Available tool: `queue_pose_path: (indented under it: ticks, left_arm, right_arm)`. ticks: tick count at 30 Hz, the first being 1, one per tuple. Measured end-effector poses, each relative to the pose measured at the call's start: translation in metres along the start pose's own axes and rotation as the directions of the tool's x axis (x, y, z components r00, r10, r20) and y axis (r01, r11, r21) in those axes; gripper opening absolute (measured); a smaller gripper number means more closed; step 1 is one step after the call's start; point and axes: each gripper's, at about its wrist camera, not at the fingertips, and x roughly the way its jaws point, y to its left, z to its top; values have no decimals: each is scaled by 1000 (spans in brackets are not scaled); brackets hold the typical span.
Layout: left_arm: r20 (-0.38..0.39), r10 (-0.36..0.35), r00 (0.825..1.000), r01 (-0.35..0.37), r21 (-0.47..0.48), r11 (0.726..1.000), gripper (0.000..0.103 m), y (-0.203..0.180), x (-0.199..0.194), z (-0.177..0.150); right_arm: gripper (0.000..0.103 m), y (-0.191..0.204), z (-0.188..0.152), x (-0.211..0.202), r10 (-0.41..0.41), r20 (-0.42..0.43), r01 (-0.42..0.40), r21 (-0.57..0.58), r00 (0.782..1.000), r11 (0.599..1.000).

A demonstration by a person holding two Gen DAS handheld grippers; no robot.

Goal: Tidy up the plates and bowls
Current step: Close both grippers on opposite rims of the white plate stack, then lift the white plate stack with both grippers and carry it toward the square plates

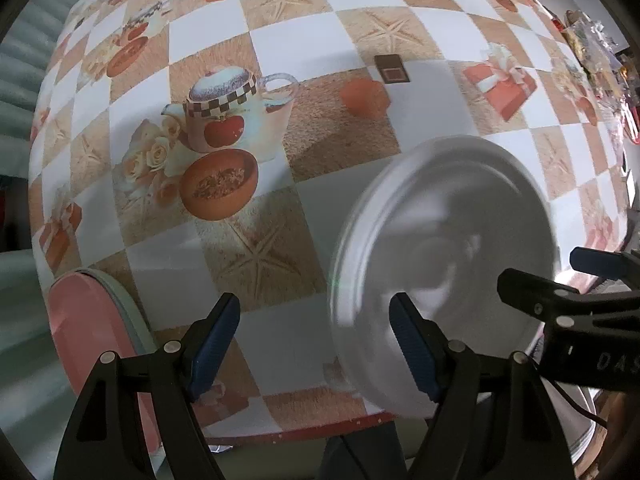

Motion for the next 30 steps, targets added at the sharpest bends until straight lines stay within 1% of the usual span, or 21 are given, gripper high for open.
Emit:
queue_pose_path:
  ticks: [5,10,12,13,16,19,20,22,23,24,25,26,27,29,30]
  left_arm:
    - [-13,-17,1000,17,-22,1000,80,1,12,5]
    - [4,-22,1000,22,-4,1000,80,3,14,7]
    - [7,-26,1000,26,0,1000,80,5,15,5]
    - [7,-29,1000,29,1,1000,80,2,16,10]
    - [-1,-38,999,37,-1,999,81,-3,20,13]
    - [-2,-36,999,36,2,999,81,-2,23,14]
    - [-2,-32,999,32,10,999,81,-3,23,14]
    - [-4,-28,1000,28,20,999,80,-3,28,14]
    - [-6,-31,999,32,23,999,78,-5,28,18]
    - [-7,-36,999,36,31,999,76,-7,27,20]
    - [-5,-41,999,41,40,998,72,-6,22,12]
    - [-2,-46,999,46,54,997,67,-8,21,12]
    - [0,-49,999,49,68,996,64,-9,17,7]
    - [1,-57,998,57,88,994,51,-18,15,8]
    - [-1,-70,998,69,99,993,47,-21,15,8]
  right_arm:
    - [99,0,6,12,-11,-7,11,-4,1000,1000]
    - [102,1,8,20,-9,-12,8,-12,1000,1000]
    - [103,3,6,21,-7,-6,7,-15,1000,1000]
    - [103,6,-1,25,-4,-6,4,-16,1000,1000]
    - [103,8,-3,28,-8,-15,7,-17,1000,1000]
    - [103,13,1,30,-10,-46,9,-31,999,999]
    - [103,14,14,36,-12,-56,10,-35,998,999]
    - [103,19,15,38,-14,-56,12,-29,998,1000]
    - [100,19,21,41,-15,-52,14,-26,999,1000]
    - [97,21,19,40,-8,-41,7,-17,999,1000]
    - [92,22,19,40,0,-35,0,-14,999,1000]
    - [84,24,21,40,7,-31,-8,-15,999,1000]
    - [79,27,19,39,14,-26,-14,-19,1000,1000]
    - [62,33,17,37,33,-18,-34,-33,999,999]
    - [59,34,16,36,41,-16,-42,-37,999,998]
